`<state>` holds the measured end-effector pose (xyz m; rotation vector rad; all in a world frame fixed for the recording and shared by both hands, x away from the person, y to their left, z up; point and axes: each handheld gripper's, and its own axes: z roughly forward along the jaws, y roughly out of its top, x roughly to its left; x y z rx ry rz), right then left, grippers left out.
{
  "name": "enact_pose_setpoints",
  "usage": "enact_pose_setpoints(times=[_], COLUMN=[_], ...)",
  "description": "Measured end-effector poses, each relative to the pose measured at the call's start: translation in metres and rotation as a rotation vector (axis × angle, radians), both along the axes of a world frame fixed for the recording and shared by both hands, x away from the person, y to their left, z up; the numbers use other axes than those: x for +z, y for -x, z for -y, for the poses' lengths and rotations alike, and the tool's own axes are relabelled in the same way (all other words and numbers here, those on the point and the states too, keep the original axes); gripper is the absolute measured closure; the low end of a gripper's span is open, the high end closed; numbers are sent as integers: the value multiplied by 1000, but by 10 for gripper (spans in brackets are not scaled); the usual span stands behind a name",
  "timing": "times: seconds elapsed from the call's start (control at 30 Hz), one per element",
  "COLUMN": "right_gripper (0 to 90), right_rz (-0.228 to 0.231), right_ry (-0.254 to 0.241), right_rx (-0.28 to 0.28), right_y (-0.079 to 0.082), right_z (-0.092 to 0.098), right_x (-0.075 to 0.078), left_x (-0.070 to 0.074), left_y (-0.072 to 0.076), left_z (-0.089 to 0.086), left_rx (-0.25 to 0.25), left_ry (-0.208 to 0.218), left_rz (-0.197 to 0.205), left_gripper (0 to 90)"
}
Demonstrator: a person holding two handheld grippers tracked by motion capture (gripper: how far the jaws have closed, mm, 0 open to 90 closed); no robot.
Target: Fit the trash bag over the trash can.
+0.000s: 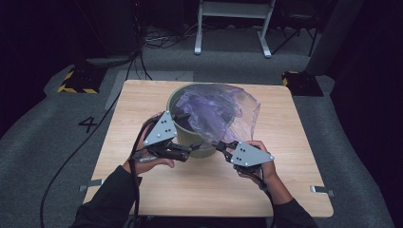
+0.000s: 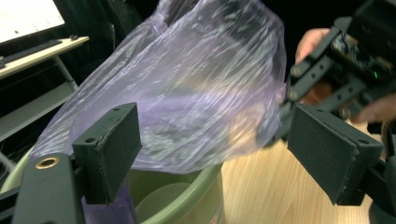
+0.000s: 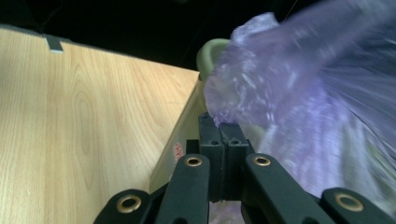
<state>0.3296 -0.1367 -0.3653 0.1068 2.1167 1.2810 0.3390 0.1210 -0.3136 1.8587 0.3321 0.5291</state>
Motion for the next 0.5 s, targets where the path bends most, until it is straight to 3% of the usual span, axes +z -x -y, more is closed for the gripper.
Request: enact_pose_setpoints(times=[0.13,0.17,0.23,0.33,0.5], right_gripper=[900,900,900,900,900], right_rz=[3,1,4,5,-1], right_ry=[33,38,41,47,46], right_rx=[8,9,16,21,27], right_y=[2,3,4,6,8], right_z=[-6,-7,-8,-9,-7], right_x=[-7,-9,-10,-12,-14], left_x=[1,0,-1,-5,-8], left_y=[-2,-3,-4,-10,-16], left_z=[9,11,13,14,7], left_rx=[14,39,57,79,99], left_ry=[-22,-36,-51,-109,-96], left_rz=[5,14,19,26,33], left_gripper=[175,222,370,609,887])
